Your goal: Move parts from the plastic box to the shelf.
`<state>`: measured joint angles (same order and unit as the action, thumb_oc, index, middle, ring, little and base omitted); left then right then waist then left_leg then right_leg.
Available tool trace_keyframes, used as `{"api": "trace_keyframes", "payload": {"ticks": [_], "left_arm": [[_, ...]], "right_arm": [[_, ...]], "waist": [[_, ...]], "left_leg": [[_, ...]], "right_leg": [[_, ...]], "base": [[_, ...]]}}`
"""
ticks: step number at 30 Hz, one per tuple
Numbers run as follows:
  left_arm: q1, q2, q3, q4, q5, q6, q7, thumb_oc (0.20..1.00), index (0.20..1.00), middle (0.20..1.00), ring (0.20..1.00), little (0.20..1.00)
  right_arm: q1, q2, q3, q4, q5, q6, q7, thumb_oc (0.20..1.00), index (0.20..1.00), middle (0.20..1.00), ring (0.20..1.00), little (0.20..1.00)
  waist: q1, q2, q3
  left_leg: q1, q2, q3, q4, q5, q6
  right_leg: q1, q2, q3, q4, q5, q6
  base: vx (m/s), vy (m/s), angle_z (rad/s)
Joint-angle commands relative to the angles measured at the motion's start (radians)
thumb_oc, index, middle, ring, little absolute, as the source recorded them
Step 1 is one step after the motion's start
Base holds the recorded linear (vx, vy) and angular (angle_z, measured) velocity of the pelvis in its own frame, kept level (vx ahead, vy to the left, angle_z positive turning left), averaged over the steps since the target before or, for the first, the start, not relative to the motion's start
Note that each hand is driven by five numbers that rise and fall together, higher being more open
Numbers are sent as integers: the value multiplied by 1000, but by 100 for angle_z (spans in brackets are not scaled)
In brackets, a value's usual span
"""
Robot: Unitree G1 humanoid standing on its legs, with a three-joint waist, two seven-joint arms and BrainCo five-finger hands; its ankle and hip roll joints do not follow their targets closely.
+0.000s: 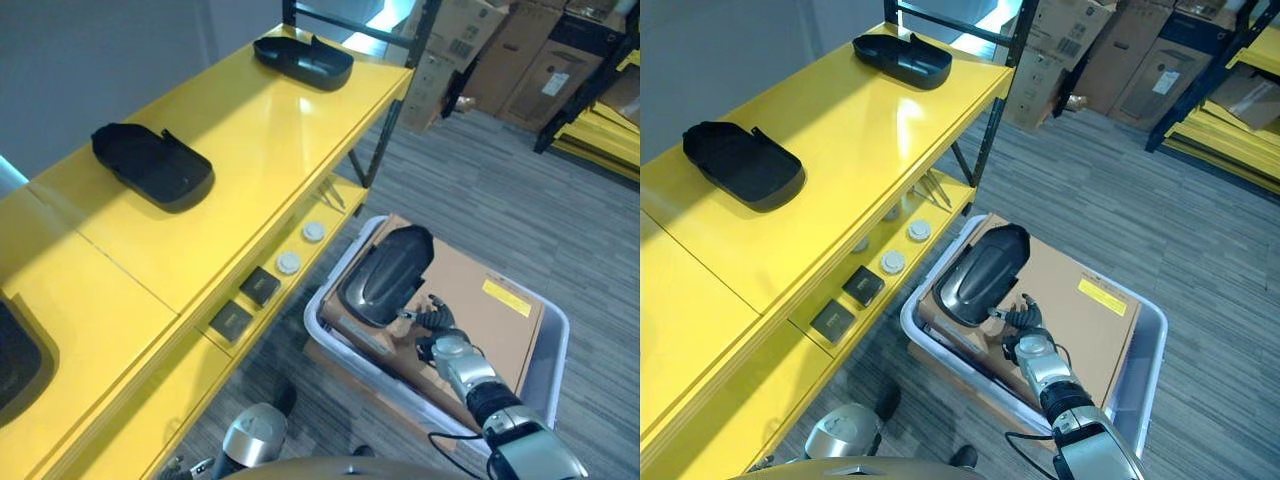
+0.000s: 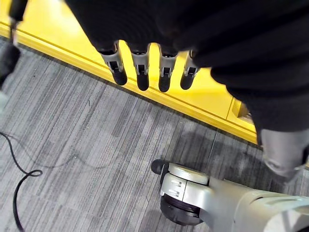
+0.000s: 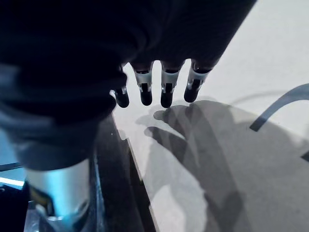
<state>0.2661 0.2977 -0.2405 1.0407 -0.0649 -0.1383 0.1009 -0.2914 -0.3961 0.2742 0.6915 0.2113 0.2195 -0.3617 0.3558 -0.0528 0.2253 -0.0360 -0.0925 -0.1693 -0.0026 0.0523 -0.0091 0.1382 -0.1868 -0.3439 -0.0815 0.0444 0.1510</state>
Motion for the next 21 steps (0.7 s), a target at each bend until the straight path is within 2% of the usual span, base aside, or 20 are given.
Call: {"api": "trace_keyframes", "payload": {"ticks": [1,3,10,16,17,18,21], "left_arm": [[-1,17,-59,28,-18,-15,8,1000,1000,1000,1000,1000],[-4,17,-61,26,-24,-17,6,1000,1000,1000,1000,1000],[-46,30,-94,28,-49,-29,8,1000,1000,1000,1000,1000],[-108,65,-138,31,-77,-50,1,1000,1000,1000,1000,1000],[-109,67,-138,30,-79,-51,0,1000,1000,1000,1000,1000],[-119,77,-142,23,-84,-52,-3,1000,1000,1000,1000,1000],[-126,86,-143,17,-89,-52,-4,1000,1000,1000,1000,1000]], "right_arm": [[-35,-56,75,23,15,-13,-47,1000,1000,1000,1000,1000],[-30,-52,88,46,12,7,-51,1000,1000,1000,1000,1000],[-43,-21,129,223,-35,16,-60,1000,1000,1000,1000,1000],[-67,-12,134,425,8,-50,-73,1000,1000,1000,1000,1000],[-67,-13,133,427,9,-53,-72,922,922,922,922,922],[-68,-21,127,433,28,-66,-74,200,200,200,200,200],[-72,-26,122,430,45,-71,-74,200,200,200,200,200]], "waist": [[13,49,-62],[15,48,-57],[34,36,-21],[56,24,30],[56,24,31],[55,21,40],[54,19,48]], "left_leg": [[-2,49,24,-4,-71,-5],[-10,49,24,4,-72,-5],[-58,45,5,30,-72,-3],[-112,38,-19,44,-65,1],[-114,37,-20,44,-64,1],[-126,34,-23,50,-63,3],[-132,33,-24,55,-64,4]], "right_leg": [[-68,-7,2,57,-14,43],[-72,-8,3,58,-14,44],[-96,-4,-3,63,-12,44],[-126,3,-18,63,0,49],[-128,3,-18,63,0,49],[-137,4,-19,65,3,49],[-141,6,-16,67,5,49]], "base": [[0,0,0],[-4,16,0],[-34,-22,10],[-87,-73,14],[-84,-59,12],[-51,-39,12],[-25,-27,3]]}}
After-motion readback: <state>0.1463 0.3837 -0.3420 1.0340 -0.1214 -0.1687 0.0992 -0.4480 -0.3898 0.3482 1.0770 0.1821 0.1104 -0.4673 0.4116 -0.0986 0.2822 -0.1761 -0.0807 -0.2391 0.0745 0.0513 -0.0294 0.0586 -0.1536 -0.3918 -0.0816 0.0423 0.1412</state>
